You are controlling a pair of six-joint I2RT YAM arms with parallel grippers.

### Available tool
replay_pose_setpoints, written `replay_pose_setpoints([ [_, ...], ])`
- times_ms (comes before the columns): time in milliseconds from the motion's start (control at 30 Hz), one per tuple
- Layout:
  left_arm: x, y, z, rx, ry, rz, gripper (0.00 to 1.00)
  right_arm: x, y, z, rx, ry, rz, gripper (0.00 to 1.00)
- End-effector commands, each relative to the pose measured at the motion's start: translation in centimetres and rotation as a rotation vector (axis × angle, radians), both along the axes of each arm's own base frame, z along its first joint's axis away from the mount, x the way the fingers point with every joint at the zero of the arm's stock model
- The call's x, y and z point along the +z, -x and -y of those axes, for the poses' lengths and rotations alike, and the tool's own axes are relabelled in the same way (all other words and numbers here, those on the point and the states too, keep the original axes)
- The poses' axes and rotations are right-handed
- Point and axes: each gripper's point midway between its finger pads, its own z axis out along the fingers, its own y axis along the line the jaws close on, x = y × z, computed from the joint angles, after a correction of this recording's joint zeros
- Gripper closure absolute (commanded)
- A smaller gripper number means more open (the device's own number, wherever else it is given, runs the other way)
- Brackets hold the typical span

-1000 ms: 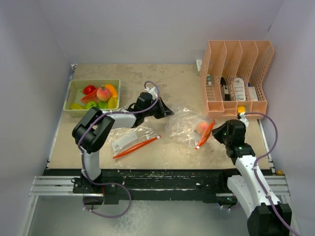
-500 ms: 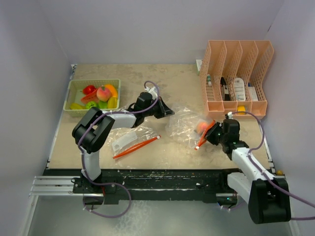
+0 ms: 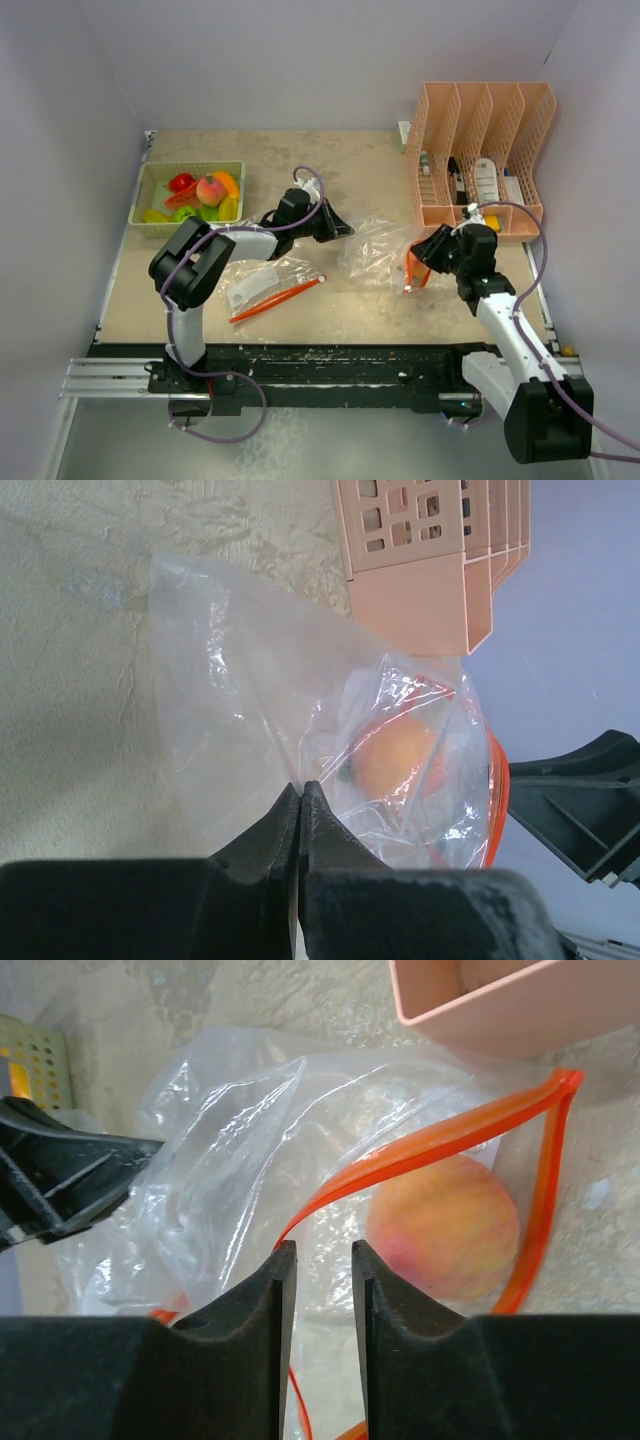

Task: Open the zip-top bag and remove the fake food
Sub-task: Pick up the fake fruit from the zipper food storage bag.

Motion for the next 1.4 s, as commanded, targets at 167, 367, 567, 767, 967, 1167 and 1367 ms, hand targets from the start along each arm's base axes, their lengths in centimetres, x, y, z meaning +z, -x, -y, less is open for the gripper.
replay_pose_setpoints([
  [167,1.6,-0.3,0.4,-0.011,0.036,0.045,1.00,-1.6,-2.2,2.7,-0.011,0.217,-0.039,0.41],
  [367,1.5,-0.4,0.4,-0.011,0.036,0.040,1.00,-2.6,-2.2,3.7,-0.033,0.268,-0.065,0.36],
  [567,1.3,-0.4,0.5,-0.013,0.039,0.037,1.00,-1.7,-2.1,4.2,-0.049,0.291,-0.034,0.35],
  [767,1.2,-0.4,0.6,-0.017,0.050,0.031,1.00,-5.3,-1.6,3.2,0.009,0.264,-0.134,0.31],
  [967,1.3,-0.3,0.4,-0.014,0.041,0.036,1.00,-6.9,-1.8,2.9,0.012,0.248,-0.156,0.30],
  [1167,1.3,-0.3,0.3,-0.011,0.040,0.034,1.00,-6.2,-1.7,2.9,0.011,0.243,-0.145,0.49],
  [1367,1.6,-0.4,0.4,-0.013,0.052,0.037,1.00,-4.5,-1.1,3.0,-0.007,0.233,-0.119,0.74],
])
